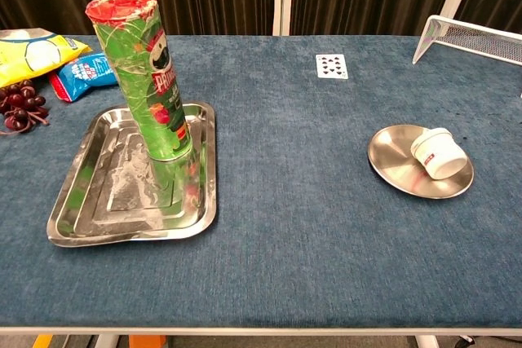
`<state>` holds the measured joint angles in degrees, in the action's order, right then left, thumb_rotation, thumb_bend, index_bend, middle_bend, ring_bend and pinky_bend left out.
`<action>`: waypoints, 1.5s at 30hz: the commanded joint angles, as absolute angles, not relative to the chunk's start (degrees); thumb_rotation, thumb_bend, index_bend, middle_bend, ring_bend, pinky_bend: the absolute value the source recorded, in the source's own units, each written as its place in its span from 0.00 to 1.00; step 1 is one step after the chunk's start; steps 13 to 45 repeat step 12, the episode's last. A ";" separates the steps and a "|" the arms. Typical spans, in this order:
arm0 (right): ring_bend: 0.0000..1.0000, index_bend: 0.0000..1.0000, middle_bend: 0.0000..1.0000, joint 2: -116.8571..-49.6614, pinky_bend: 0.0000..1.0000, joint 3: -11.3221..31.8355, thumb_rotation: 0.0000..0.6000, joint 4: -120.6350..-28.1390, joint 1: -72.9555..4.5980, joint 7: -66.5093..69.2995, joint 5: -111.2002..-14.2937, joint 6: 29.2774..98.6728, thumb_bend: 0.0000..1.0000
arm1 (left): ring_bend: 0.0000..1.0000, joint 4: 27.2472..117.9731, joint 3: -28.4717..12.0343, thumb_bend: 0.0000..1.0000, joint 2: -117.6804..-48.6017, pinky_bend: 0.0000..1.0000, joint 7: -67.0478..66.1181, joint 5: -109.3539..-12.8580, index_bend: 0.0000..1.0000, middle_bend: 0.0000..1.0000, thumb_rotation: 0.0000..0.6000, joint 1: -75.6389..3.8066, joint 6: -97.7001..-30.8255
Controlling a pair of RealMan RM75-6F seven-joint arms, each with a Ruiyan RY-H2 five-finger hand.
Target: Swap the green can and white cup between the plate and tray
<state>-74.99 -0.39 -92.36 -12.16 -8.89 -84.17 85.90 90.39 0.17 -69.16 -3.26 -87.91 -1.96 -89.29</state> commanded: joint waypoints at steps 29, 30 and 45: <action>0.00 0.00 0.00 -73.64 0.00 -2.28 1.00 -89.12 -2.25 -8.42 -85.22 92.92 0.01 | 0.06 83.52 3.01 0.05 -72.42 0.23 -6.62 -91.41 0.14 0.13 1.00 -0.54 -89.85; 0.00 0.00 0.00 -73.64 0.00 -2.28 1.00 -89.12 -2.25 -8.42 -85.22 92.92 0.01 | 0.06 83.52 3.01 0.05 -72.42 0.23 -6.62 -91.41 0.14 0.13 1.00 -0.54 -89.85; 0.00 0.00 0.00 -73.64 0.00 -2.28 1.00 -89.12 -2.25 -8.42 -85.22 92.92 0.01 | 0.06 83.52 3.01 0.05 -72.42 0.23 -6.62 -91.41 0.14 0.13 1.00 -0.54 -89.85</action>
